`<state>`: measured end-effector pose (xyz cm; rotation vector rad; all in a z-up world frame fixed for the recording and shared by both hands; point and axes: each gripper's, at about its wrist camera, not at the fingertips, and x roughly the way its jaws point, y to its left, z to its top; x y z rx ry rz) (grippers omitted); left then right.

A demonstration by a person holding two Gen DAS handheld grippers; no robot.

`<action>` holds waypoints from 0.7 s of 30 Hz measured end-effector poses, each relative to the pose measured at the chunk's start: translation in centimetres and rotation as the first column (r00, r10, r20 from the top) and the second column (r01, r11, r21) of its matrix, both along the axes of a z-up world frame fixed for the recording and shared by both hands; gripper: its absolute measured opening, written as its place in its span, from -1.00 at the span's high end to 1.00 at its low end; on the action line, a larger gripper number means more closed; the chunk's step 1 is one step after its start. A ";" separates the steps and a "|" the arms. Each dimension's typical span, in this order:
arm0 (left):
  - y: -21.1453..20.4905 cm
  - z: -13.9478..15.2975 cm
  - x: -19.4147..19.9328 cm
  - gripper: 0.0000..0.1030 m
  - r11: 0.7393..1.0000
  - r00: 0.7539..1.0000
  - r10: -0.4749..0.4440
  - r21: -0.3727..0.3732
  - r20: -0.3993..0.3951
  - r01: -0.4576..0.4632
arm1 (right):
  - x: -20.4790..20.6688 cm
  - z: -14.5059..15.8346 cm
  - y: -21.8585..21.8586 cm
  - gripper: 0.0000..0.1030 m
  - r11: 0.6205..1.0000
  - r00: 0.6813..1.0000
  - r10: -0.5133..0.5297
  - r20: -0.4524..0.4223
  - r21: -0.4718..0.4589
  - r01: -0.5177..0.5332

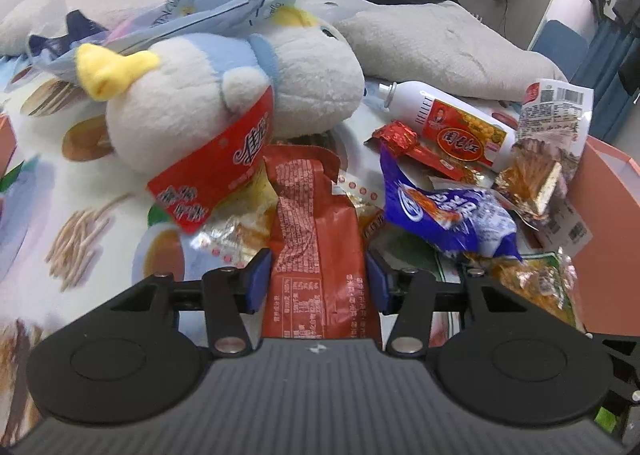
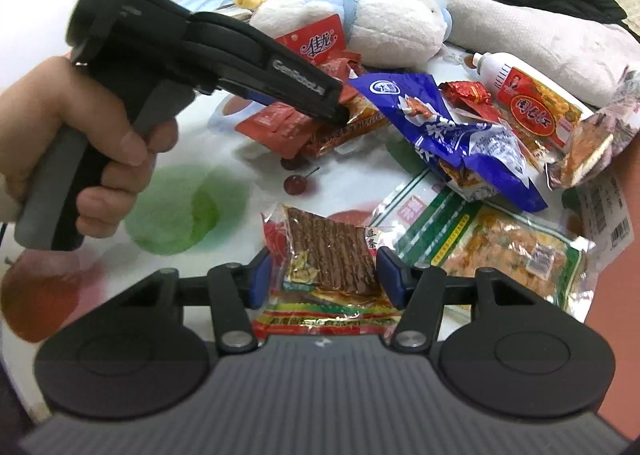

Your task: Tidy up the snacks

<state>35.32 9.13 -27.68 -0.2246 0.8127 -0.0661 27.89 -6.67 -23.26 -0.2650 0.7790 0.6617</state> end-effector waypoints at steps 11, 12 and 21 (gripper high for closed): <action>-0.8 2.8 -6.3 -0.08 0.999 0.999 0.032 -0.030 -0.021 -0.033 | -3.8 1.3 -1.8 -0.13 0.999 0.999 -0.047 -0.013 -0.004 0.047; -0.9 3.0 -6.9 -0.08 0.999 0.999 0.033 -0.034 -0.026 -0.034 | -4.2 1.5 -2.0 -0.13 0.999 0.999 -0.051 -0.015 -0.002 0.051; -2.8 5.1 -11.8 -0.08 0.998 0.998 0.012 -0.069 -0.063 -0.017 | -7.2 3.8 -3.9 -0.12 0.995 0.995 -0.099 0.002 0.003 0.099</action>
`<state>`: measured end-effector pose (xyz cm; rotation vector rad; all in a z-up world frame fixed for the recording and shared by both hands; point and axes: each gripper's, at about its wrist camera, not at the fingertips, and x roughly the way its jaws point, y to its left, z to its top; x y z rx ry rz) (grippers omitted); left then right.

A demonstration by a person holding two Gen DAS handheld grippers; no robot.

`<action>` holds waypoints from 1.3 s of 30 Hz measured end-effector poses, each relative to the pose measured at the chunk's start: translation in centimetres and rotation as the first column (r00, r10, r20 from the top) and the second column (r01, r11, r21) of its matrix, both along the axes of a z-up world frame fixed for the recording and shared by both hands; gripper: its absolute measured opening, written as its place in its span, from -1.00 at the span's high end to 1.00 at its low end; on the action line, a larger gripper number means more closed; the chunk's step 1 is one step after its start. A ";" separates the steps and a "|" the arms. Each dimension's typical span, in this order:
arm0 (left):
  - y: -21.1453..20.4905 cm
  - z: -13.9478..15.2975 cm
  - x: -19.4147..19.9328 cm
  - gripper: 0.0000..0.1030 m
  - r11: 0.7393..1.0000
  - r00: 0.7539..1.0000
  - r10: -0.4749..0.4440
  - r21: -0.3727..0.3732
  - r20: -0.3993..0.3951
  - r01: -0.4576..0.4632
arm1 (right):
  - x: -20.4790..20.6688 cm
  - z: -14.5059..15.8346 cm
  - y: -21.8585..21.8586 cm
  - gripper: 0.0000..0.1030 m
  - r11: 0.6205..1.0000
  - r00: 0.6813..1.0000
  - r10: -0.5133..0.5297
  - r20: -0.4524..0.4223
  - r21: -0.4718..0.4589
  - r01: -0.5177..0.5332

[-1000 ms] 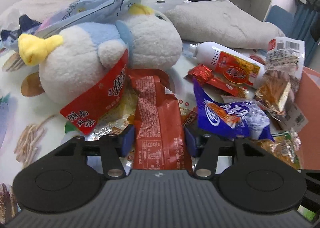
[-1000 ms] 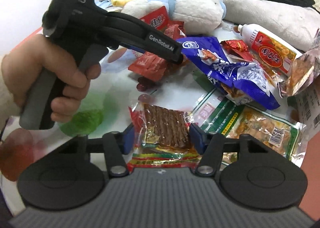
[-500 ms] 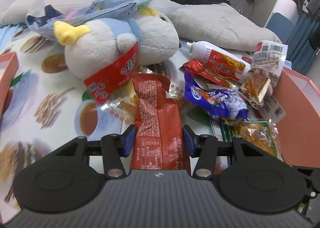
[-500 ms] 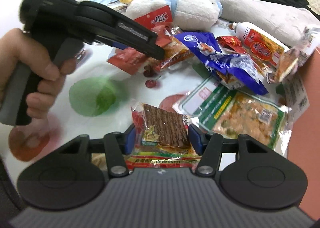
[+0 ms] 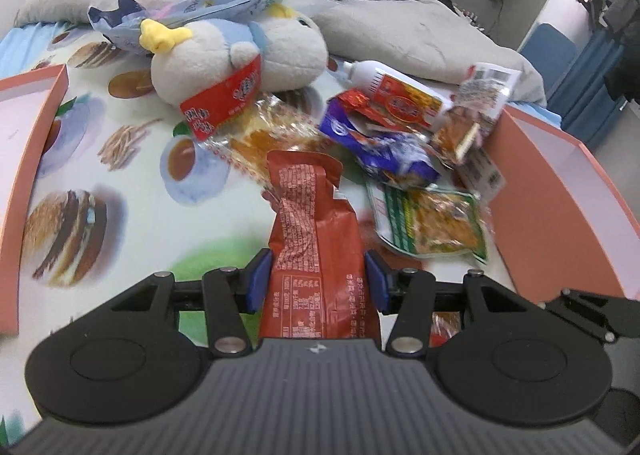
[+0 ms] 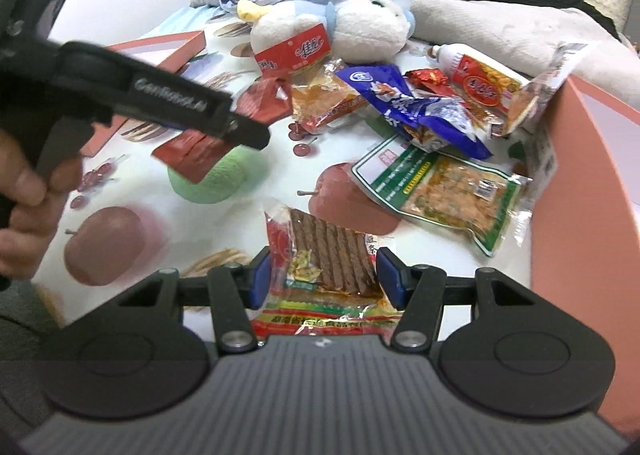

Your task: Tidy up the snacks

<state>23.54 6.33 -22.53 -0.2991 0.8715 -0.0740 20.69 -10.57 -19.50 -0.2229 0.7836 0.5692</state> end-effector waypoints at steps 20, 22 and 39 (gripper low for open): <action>-4.4 2.5 -2.8 -0.08 0.997 0.997 -0.074 0.011 -0.013 0.074 | -3.2 -0.4 -4.4 0.50 0.978 0.983 -0.181 0.009 0.102 0.179; -4.4 2.3 -2.6 -0.08 0.997 0.996 -0.083 -0.001 -0.017 0.083 | -3.7 -0.8 -5.1 0.48 0.969 0.978 -0.210 -0.006 0.134 0.208; -8.9 -0.5 1.9 -0.07 0.976 0.976 -0.216 -0.040 -0.014 0.216 | -4.2 -2.8 -9.5 -0.04 0.778 0.841 -0.526 -0.125 0.329 0.535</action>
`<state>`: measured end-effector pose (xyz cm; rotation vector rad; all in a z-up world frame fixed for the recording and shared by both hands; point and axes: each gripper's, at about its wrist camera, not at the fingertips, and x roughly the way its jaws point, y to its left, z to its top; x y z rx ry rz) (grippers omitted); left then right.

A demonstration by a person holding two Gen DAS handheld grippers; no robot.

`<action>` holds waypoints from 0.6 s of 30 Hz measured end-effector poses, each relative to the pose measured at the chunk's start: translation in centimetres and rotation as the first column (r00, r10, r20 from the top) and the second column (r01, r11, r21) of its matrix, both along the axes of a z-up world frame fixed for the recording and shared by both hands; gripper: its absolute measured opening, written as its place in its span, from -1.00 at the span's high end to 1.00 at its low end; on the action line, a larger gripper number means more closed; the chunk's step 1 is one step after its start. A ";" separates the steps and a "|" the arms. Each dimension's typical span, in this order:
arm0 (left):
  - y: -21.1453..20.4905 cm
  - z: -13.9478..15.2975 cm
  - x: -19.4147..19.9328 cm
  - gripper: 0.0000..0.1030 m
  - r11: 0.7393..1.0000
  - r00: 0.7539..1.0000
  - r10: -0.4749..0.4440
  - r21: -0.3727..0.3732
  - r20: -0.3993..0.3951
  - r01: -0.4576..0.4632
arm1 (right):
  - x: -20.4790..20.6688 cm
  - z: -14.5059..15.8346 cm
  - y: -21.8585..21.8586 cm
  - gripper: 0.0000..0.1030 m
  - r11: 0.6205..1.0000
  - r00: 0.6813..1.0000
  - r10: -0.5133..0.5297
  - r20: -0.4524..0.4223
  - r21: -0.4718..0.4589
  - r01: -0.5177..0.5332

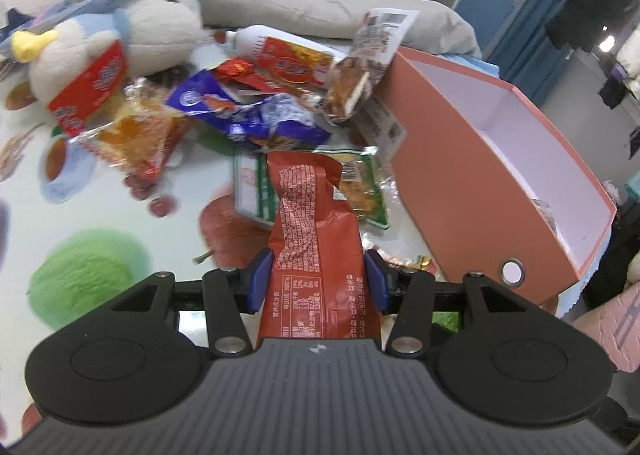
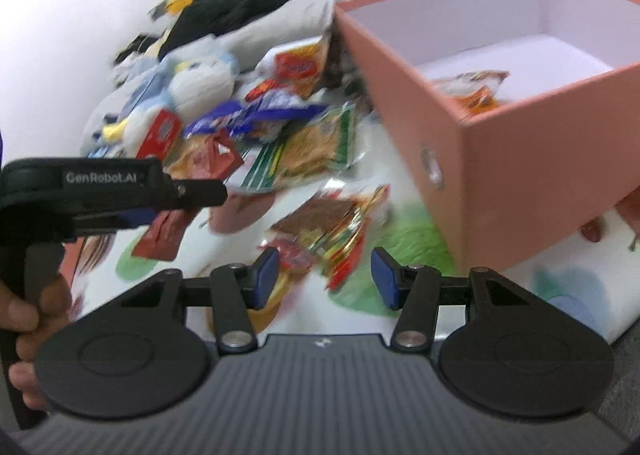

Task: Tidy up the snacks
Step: 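Lift the red pack with the left tool while the right tool lifts the striped snack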

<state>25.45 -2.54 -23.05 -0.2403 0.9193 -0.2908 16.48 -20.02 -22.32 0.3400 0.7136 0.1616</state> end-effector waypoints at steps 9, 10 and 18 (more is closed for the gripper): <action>-2.1 -3.1 1.5 -0.06 0.996 0.995 -0.075 0.041 -0.059 0.078 | 1.3 -1.7 -1.1 -0.03 0.993 0.995 -0.091 -0.041 0.074 0.094; -2.0 -3.4 1.5 -0.06 0.996 0.995 -0.073 0.038 -0.071 0.076 | 1.5 -1.9 -1.2 -0.02 0.992 0.994 -0.095 -0.044 0.083 0.099; -1.9 -4.2 1.3 -0.05 0.996 0.994 -0.071 0.045 -0.085 0.075 | 2.0 -3.1 -1.6 0.22 0.977 0.992 -0.099 -0.075 0.184 0.111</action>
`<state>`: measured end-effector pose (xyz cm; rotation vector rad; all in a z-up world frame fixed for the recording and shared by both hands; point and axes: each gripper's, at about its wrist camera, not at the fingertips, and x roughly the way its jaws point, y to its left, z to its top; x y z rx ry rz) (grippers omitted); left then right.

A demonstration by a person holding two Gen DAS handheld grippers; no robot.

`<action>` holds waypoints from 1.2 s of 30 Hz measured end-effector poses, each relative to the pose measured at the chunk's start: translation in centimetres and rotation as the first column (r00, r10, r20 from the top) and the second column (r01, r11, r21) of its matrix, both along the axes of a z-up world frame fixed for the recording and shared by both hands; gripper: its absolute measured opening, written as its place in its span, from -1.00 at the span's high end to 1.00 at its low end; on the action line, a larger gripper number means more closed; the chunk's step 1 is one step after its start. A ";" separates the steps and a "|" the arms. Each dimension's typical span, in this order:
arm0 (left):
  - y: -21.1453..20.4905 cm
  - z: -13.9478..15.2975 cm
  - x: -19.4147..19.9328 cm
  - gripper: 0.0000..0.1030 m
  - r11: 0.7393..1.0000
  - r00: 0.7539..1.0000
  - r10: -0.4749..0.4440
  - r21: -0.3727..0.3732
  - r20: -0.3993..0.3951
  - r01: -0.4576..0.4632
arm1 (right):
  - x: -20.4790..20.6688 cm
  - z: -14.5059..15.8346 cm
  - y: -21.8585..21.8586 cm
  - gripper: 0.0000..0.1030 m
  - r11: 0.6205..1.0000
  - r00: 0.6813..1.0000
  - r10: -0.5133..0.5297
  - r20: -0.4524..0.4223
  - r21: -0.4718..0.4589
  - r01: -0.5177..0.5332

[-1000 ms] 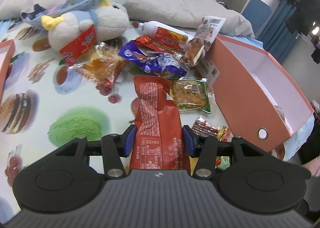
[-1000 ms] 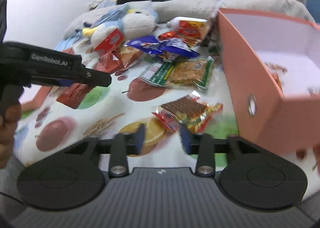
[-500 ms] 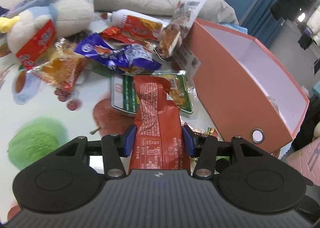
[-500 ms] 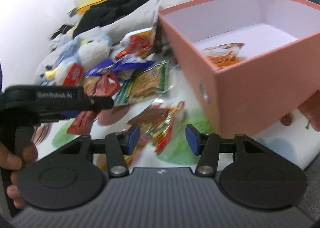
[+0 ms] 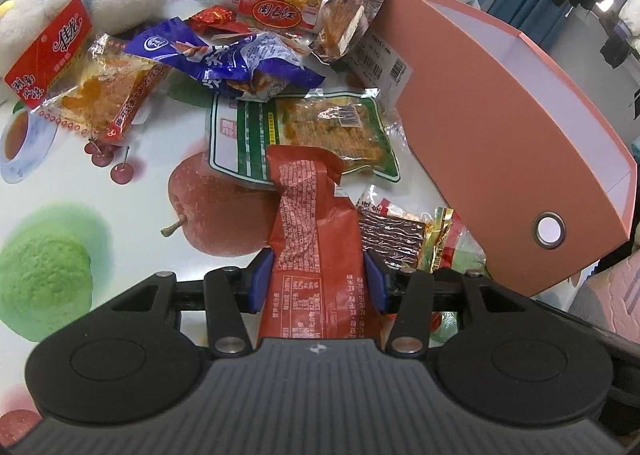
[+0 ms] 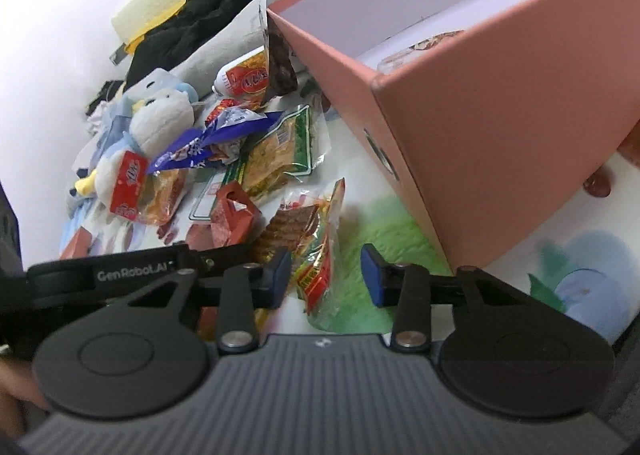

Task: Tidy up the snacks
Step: 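Lift the red pack with the left tool while the right tool lifts the striped snack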

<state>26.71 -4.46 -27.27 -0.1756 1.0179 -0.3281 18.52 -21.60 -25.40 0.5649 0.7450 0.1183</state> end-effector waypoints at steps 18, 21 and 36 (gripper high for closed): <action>0.7 -0.1 -0.4 -0.04 1.000 1.000 0.028 -0.009 0.011 -0.028 | 2.1 -0.6 0.5 0.86 0.994 0.998 0.047 -0.047 0.104 -0.042; 1.3 0.3 -0.3 -0.04 0.998 0.998 0.055 -0.007 0.000 -0.055 | 2.0 0.1 0.8 0.89 0.995 0.997 0.071 -0.027 0.066 -0.069; 4.2 4.2 -1.9 -0.04 0.984 0.983 0.181 0.004 0.014 -0.181 | 1.7 5.5 4.0 0.93 0.948 0.970 0.243 -0.002 -0.211 -0.238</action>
